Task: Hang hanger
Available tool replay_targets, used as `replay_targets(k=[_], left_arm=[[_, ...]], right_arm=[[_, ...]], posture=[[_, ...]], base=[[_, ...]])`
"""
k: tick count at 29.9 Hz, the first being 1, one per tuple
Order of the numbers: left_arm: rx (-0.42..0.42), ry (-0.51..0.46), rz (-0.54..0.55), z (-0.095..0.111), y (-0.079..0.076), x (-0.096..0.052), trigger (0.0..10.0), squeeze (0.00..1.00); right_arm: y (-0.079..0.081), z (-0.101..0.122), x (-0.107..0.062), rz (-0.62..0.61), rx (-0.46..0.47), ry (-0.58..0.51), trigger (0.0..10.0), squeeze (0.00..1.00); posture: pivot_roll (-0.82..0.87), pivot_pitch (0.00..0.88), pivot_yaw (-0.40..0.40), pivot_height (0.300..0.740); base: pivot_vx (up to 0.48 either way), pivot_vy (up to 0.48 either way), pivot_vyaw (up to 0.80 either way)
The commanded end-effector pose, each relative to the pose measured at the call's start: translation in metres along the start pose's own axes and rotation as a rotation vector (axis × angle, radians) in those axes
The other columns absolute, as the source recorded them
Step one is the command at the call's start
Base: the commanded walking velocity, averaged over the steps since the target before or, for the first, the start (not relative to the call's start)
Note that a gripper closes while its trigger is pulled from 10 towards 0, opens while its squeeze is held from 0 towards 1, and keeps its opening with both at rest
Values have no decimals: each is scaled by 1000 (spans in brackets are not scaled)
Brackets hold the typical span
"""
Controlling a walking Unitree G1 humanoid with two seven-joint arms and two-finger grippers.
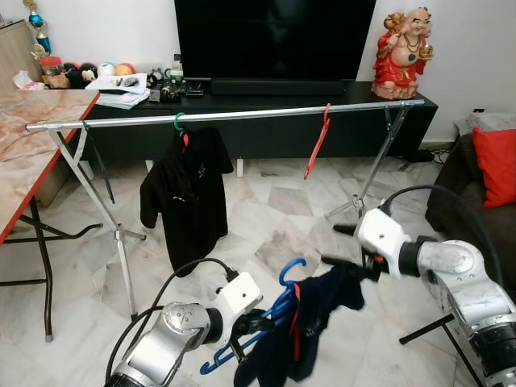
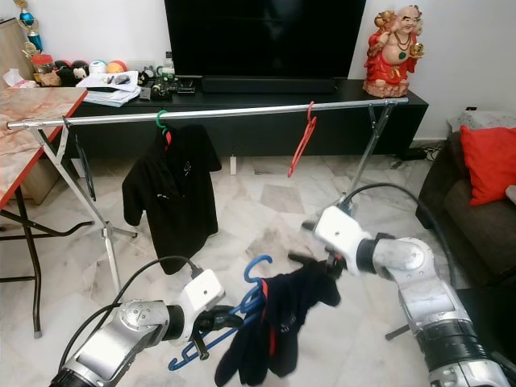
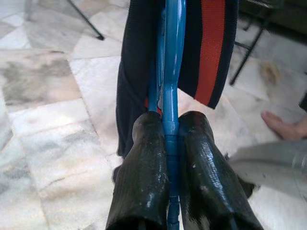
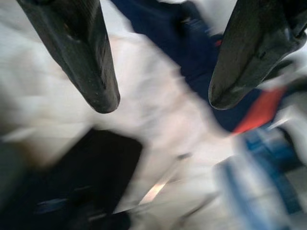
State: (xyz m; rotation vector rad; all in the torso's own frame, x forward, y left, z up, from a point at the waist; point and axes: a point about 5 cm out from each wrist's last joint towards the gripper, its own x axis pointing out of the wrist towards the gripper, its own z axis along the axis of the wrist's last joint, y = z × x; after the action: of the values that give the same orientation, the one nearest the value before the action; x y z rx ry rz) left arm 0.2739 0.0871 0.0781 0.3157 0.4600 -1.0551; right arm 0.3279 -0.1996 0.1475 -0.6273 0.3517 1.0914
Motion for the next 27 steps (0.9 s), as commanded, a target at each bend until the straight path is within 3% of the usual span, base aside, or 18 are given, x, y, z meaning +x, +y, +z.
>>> replay_targets(k=[1,2,5,6,7,10,17,27], left_arm=[[60,-42,-25,14,0,0,10000,0],[65,-45,-36,15,-1,0,10000,0],[89,-52,-83,19,-4,1,10000,0],[95,-53,-93,19,-5,2,10000,0],[102,-53,-107,21,-6,2,10000,0],[137,-35,-141,22,-7,2,10000,0],[157,-30,-168,24,-9,2,10000,0],[185,-28,-231,26,-16,1,10000,0]], right_arm=[[1,1,-4,75,-13,-5,10000,886],[5,0,-3,119,-3,-9,10000,1000],[9,-6,-1,217,-14,9,10000,1000],[9,-8,0,225,-18,20,10000,729],[11,-11,1,253,-23,39,10000,0],[14,-18,2,317,-51,94,10000,0],[14,-20,3,353,-85,112,10000,0],[9,-20,9,311,-137,96,10000,0]], posture=[[92,0,-52,740],[95,0,-56,740],[99,0,-64,740],[102,0,-68,740],[102,0,-70,740],[106,0,-80,740],[104,0,-87,740],[101,0,-85,740]], base=[[0,0,0],[0,0,0],[0,0,0],[0,0,0],[0,0,0],[0,0,0],[0,0,0],[0,0,0]])
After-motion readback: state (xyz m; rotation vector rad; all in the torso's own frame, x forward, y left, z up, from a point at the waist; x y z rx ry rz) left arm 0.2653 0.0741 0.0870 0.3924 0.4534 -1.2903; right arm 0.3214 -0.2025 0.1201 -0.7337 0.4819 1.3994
